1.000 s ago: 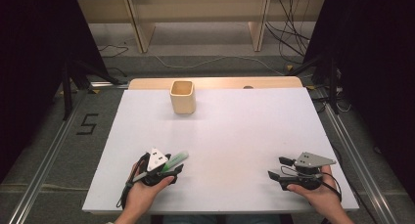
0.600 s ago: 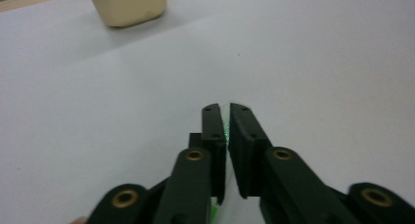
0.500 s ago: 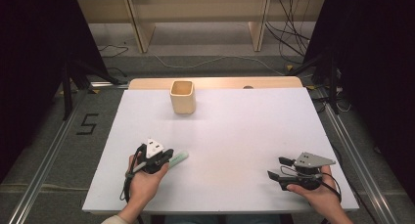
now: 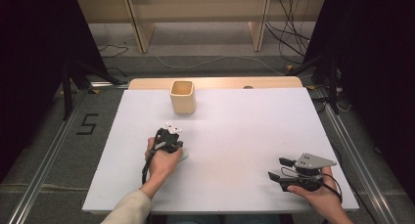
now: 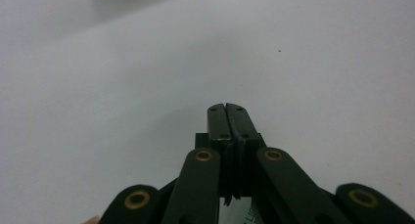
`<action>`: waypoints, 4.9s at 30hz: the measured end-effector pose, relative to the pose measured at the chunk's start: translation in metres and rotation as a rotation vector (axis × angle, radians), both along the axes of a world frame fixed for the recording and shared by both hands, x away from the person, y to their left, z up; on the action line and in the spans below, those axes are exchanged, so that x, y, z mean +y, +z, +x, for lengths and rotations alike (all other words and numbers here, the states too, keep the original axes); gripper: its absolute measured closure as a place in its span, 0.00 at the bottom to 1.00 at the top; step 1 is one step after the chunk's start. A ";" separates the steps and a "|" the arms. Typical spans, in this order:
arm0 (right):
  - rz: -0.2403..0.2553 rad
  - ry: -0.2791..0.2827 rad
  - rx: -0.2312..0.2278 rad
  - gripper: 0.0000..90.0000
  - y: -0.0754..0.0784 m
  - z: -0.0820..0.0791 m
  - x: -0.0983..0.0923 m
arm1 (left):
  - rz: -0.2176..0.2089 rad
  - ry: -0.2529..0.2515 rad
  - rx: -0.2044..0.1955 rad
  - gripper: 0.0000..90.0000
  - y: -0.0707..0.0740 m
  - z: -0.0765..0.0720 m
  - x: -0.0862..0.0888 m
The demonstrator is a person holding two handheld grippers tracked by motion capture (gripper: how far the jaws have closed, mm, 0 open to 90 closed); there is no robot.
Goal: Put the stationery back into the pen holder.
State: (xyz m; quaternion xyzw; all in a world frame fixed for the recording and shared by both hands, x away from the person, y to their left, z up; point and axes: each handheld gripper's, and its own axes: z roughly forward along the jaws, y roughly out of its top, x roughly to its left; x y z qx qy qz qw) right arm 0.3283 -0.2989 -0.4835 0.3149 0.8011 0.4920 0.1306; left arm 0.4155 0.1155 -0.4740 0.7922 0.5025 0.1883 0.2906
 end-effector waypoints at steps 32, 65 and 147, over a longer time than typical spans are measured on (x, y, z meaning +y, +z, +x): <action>-0.004 0.006 0.005 0.34 0.000 -0.001 0.000 | 0.131 -0.217 0.010 1.00 -0.003 -0.011 -0.021; -0.003 0.015 0.013 0.34 -0.001 -0.001 0.001 | 0.209 -0.048 0.073 1.00 -0.001 0.008 0.042; -0.008 0.037 0.032 0.33 -0.002 -0.001 0.003 | 0.333 0.065 0.324 0.97 0.011 -0.086 0.138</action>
